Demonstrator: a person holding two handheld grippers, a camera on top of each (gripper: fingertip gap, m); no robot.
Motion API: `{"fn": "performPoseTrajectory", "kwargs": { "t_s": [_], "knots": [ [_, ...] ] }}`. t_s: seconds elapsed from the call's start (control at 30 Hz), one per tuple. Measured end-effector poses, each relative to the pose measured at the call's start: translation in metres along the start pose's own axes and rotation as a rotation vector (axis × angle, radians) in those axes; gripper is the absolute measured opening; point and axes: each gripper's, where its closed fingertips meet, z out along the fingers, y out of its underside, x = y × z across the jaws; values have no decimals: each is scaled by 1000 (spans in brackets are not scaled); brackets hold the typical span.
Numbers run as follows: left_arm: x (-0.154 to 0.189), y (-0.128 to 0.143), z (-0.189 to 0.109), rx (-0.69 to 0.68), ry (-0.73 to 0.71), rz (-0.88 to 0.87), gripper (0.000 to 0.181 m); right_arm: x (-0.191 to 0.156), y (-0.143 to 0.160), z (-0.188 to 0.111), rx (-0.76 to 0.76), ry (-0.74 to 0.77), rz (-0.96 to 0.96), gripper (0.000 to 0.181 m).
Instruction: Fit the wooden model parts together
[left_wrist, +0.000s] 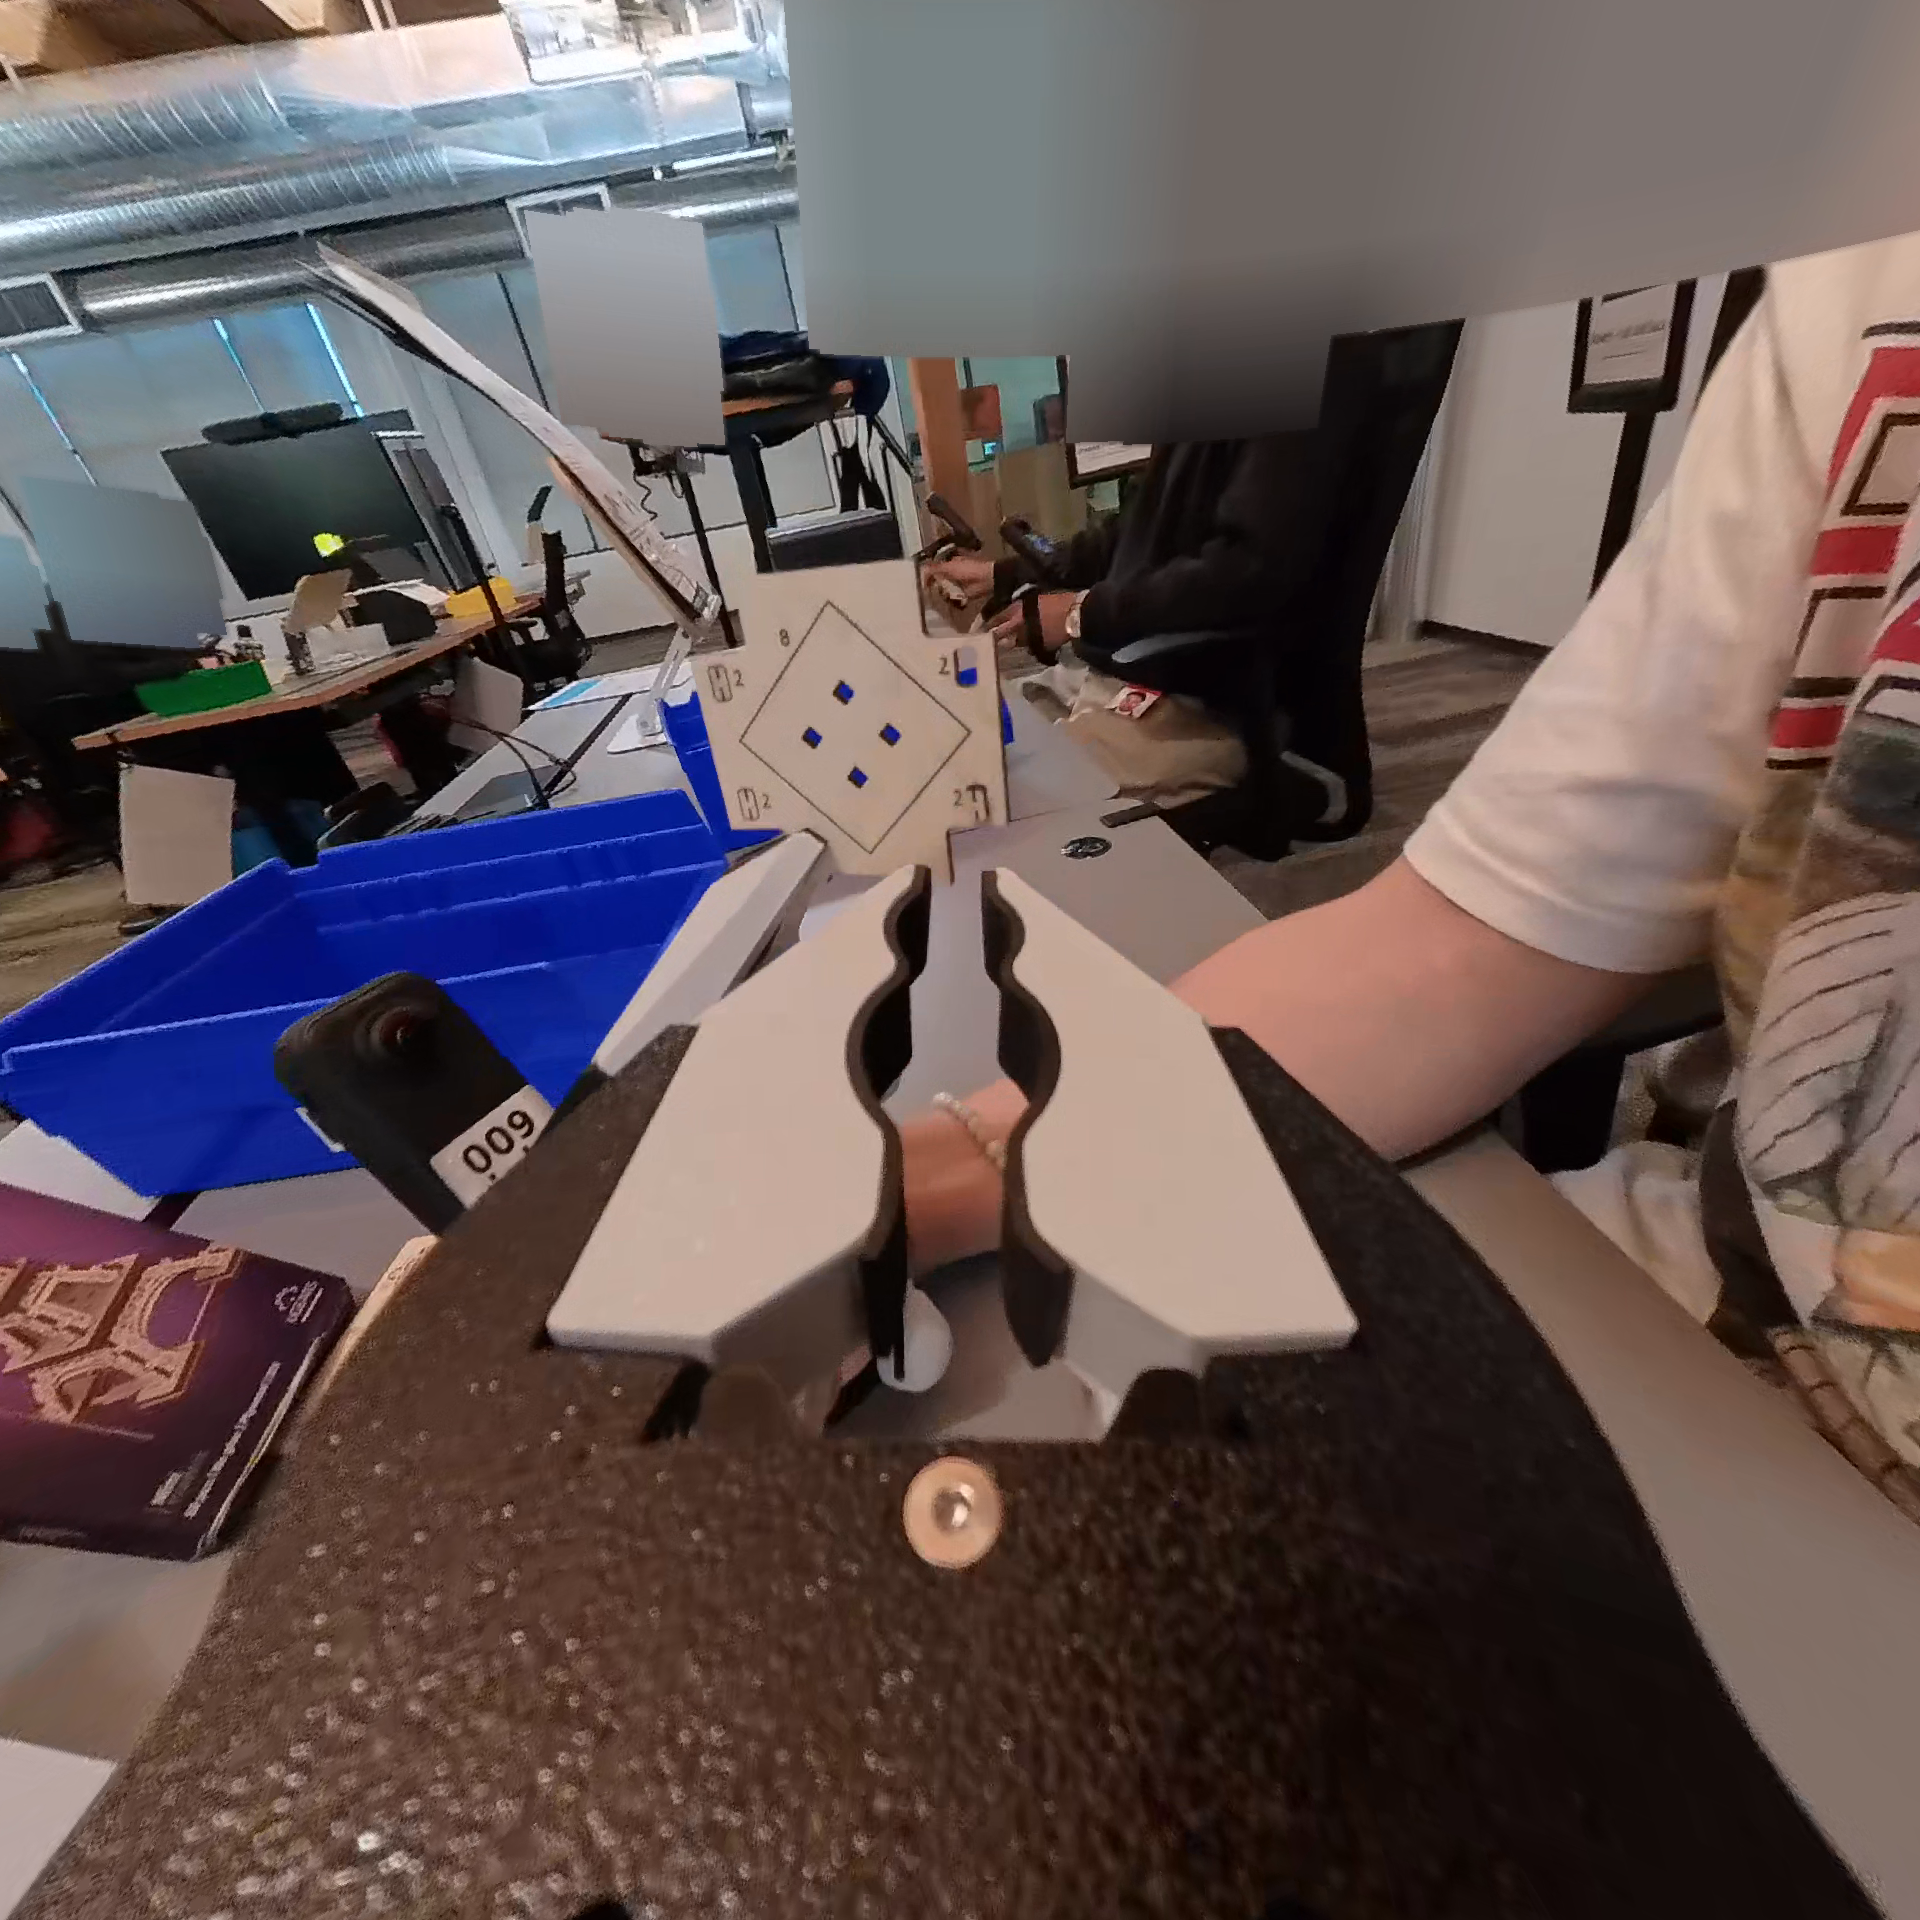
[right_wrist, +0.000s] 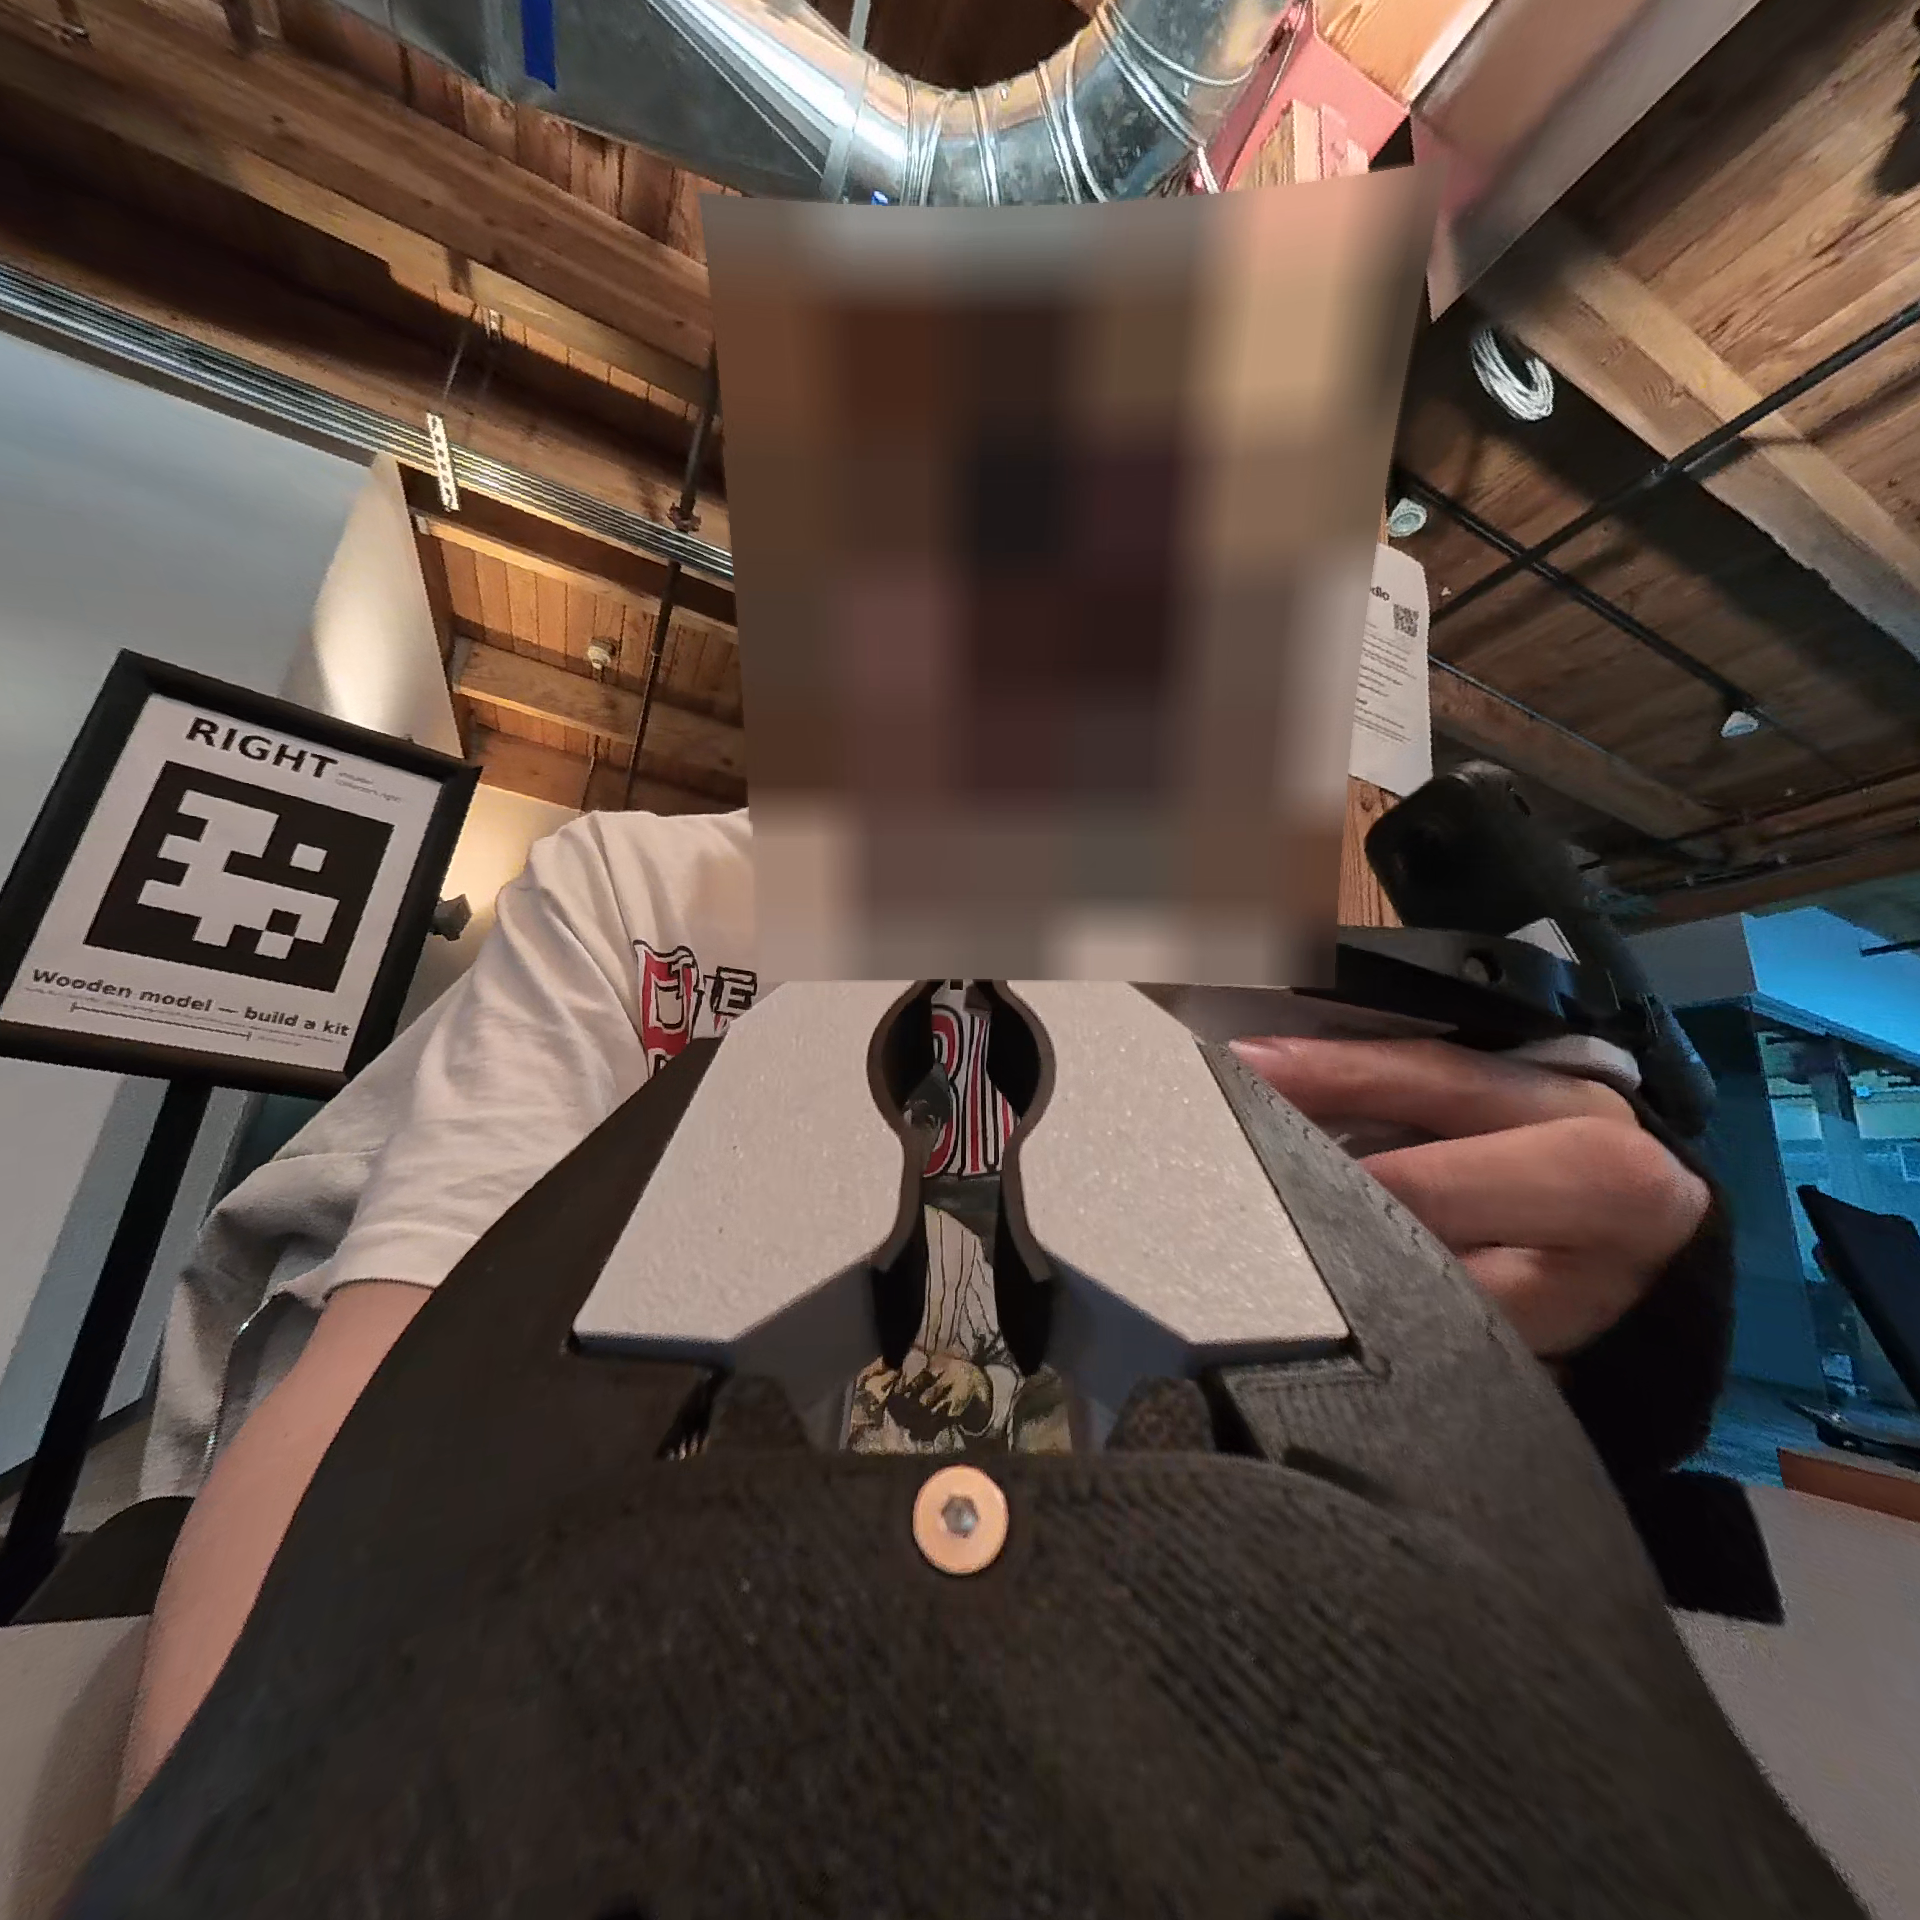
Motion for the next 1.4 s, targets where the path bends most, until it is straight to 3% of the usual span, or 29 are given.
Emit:
{"fn": "performPoseTrajectory", "kwargs": {
  "t_s": [0.67,1.17,1.27,1.4],
  "knots": [
    [11,-13,-4,61,118,-40,0,3,8,3,-37,3,43,0],
    [7,-13,-4,47,73,-60,0,2,10,3,-55,10,48,1],
    [7,-17,-8,61,95,-90,8,2,8,2,-50,8,49,0],
    [10,-14,-7,49,114,-92,0,5,12,3,-62,17,64,1]
  ]
}}
